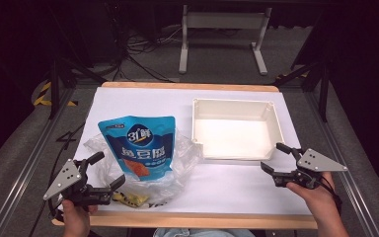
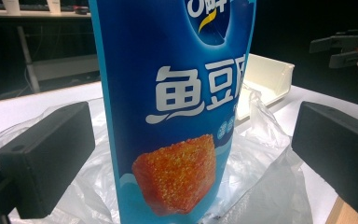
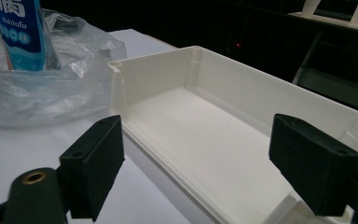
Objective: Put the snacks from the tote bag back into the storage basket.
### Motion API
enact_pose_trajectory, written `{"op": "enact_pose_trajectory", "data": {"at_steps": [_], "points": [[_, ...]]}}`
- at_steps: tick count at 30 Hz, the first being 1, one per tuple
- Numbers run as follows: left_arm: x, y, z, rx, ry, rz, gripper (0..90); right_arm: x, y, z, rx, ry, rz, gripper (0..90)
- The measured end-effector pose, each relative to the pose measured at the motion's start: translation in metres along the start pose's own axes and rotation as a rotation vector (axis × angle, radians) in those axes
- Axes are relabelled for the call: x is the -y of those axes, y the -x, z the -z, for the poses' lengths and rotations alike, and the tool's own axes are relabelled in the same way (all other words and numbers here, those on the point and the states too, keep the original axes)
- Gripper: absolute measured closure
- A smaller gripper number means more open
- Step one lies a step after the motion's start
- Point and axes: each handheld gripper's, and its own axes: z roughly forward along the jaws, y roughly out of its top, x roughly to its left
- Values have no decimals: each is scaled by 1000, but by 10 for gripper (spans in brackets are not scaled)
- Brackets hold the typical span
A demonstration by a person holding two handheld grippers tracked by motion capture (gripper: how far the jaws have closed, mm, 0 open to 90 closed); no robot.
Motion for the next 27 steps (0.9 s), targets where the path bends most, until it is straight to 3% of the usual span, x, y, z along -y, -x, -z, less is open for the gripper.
{"op": "enact_pose_trajectory", "data": {"at_steps": [14,27], "points": [[0,1,1,-4,4,7,1,-5,-5,-1,22,-28,14,227],[0,2,1,-4,1,5,1,-28,-13,-12,-57,25,-11,234]]}}
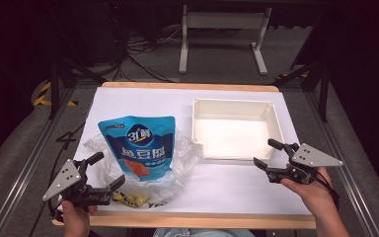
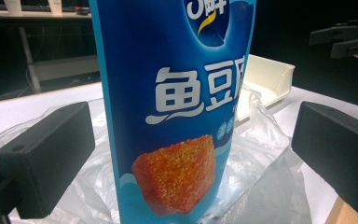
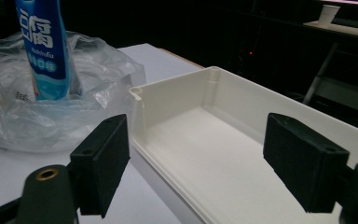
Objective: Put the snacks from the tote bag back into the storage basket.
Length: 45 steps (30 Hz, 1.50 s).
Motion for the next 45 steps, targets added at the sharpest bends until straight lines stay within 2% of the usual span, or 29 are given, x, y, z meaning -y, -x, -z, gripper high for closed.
{"op": "enact_pose_trajectory", "data": {"at_steps": [6,11,27,31,38,41,43,45], "points": [[0,0,0,2,3,2,1,-15,-6,-14,-45,-10,55,254],[0,0,0,3,1,-1,1,-24,-12,-23,-80,-4,67,289],[0,0,0,6,3,1,1,-52,-32,-65,-179,-10,120,309],[0,0,1,10,3,0,1,-56,-37,-75,-218,-5,111,315],[0,0,0,11,11,-3,1,-63,-49,-96,-278,0,124,314],[0,-1,1,11,13,-3,1,-65,-53,-104,-294,32,111,329],[0,-1,1,10,14,2,1,-66,-56,-109,-319,42,80,336],[0,-1,1,10,10,2,1,-67,-58,-113,-326,36,89,338]]}}
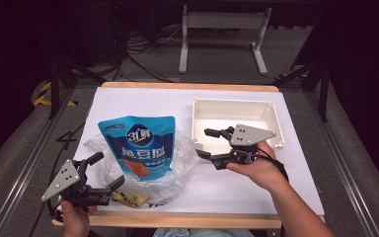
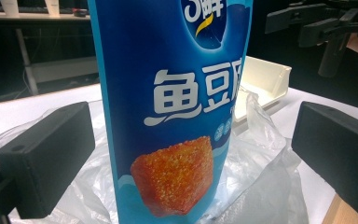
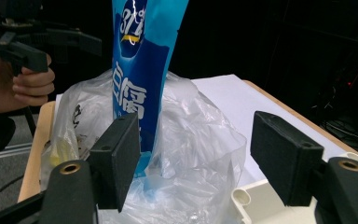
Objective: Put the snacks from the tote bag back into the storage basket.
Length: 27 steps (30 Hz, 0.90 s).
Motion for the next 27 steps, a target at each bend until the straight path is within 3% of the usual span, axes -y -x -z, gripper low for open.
{"op": "enact_pose_trajectory", "data": {"at_steps": [8,27], "points": [[0,0,0,3,0,-6,1,-5,1,-20,-45,-21,31,327],[0,1,7,-11,5,-3,1,-8,-8,-80,-150,-39,43,249]]}}
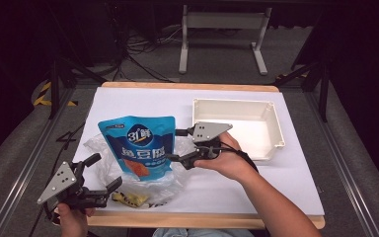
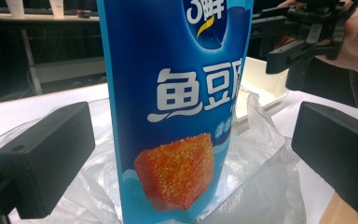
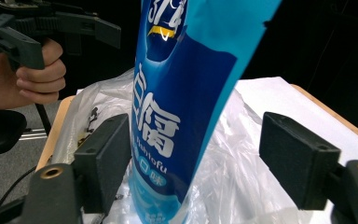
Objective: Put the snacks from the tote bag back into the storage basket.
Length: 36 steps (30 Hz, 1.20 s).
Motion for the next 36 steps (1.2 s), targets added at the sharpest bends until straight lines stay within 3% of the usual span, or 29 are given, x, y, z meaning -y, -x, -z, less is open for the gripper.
{"op": "enact_pose_trajectory", "data": {"at_steps": [10,19,32,36], "points": [[0,-1,-3,7,2,-1,1,2,-2,-26,-21,-22,9,240],[-1,0,-2,9,0,2,1,7,-8,-46,-30,-62,57,258],[-1,-1,-2,12,2,3,1,17,-13,-71,-69,-84,39,276],[-1,-1,-2,12,0,3,1,20,-12,-73,-72,-99,57,331]]}}
